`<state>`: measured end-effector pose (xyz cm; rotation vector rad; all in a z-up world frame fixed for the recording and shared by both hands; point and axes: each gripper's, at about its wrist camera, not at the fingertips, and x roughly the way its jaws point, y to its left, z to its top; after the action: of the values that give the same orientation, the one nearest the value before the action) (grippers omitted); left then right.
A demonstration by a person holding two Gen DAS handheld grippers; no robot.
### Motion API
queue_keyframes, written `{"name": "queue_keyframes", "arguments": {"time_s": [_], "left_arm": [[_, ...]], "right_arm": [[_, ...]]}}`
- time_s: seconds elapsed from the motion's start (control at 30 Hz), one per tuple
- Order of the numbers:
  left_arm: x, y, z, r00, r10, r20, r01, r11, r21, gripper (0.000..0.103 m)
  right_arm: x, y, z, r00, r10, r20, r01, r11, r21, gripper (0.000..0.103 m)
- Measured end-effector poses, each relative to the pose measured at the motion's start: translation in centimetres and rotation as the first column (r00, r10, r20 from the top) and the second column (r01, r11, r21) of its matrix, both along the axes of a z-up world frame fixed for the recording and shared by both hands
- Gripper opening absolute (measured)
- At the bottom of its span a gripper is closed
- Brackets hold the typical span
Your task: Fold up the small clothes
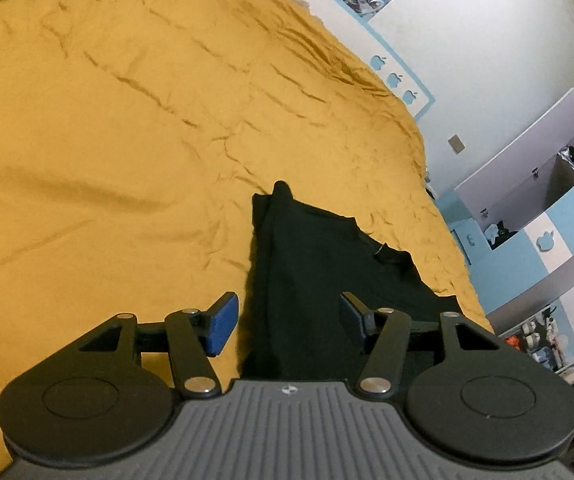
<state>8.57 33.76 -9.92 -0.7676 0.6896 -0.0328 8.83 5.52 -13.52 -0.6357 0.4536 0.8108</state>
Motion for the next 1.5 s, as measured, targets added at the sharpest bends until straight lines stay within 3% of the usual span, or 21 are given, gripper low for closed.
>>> {"name": "queue_keyframes", "arguments": {"time_s": [0.23, 0.37, 0.57, 0.93, 1.13, 1.2, 1.3, 1.33, 1.4, 1.43, 1.5], "left_arm": [[4.6, 2.7, -2.7, 0.997, -0.070, 0.031, 0.074, 0.988, -0.134, 0.066], [8.7, 4.5, -6.0, 0.994, -0.110, -0.027, 0.097, 0.949, -0.301, 0.066], [13.5, 5.3, -10.1, 0.992, -0.117, -0.048, 0.083, 0.888, -0.452, 0.066], [19.8, 3.7, -11.8, 0.977, -0.185, -0.102, 0.133, 0.912, -0.387, 0.066], [21.2, 3.6, -13.1, 0.973, -0.192, -0.125, 0.116, 0.884, -0.453, 0.066], [21.3, 3.4, -13.1, 0.973, -0.190, -0.133, 0.112, 0.886, -0.450, 0.065], [21.1, 3.2, -13.1, 0.971, -0.186, -0.153, 0.107, 0.901, -0.421, 0.047], [20.9, 3.2, -13.2, 0.973, -0.175, -0.154, 0.094, 0.900, -0.426, 0.039], [20.6, 3.3, -13.4, 0.976, -0.155, -0.154, 0.071, 0.892, -0.446, 0.035], [20.6, 3.3, -13.4, 0.976, -0.150, -0.156, 0.066, 0.893, -0.444, 0.033], [20.5, 3.2, -13.2, 0.976, -0.144, -0.166, 0.061, 0.903, -0.426, 0.031]], "right_arm": [[0.4, 4.0, -0.7, 0.997, 0.028, 0.071, -0.028, 1.000, -0.004, 0.062], [0.5, 6.1, -1.0, 0.993, 0.027, 0.113, -0.026, 1.000, -0.015, 0.062], [1.1, 6.8, -1.3, 0.995, 0.007, 0.099, -0.008, 1.000, 0.008, 0.063], [2.7, 6.8, -1.6, 0.999, 0.004, 0.051, -0.006, 0.999, 0.042, 0.063], [2.7, 7.2, -1.6, 0.998, 0.011, 0.067, -0.014, 0.999, 0.046, 0.063], [2.9, 7.2, -1.6, 0.998, 0.010, 0.065, -0.014, 0.999, 0.050, 0.063], [2.7, 7.1, -1.6, 0.997, 0.011, 0.072, -0.015, 0.998, 0.054, 0.063], [2.7, 7.1, -1.6, 0.997, 0.012, 0.074, -0.017, 0.998, 0.056, 0.060], [1.9, 6.9, -1.7, 0.997, 0.020, 0.074, -0.024, 0.998, 0.057, 0.051], [1.9, 6.9, -1.7, 0.997, 0.032, 0.064, -0.036, 0.998, 0.060, 0.037], [1.7, 6.6, -1.6, 0.998, 0.056, 0.018, -0.057, 0.997, 0.056, 0.019]]}}
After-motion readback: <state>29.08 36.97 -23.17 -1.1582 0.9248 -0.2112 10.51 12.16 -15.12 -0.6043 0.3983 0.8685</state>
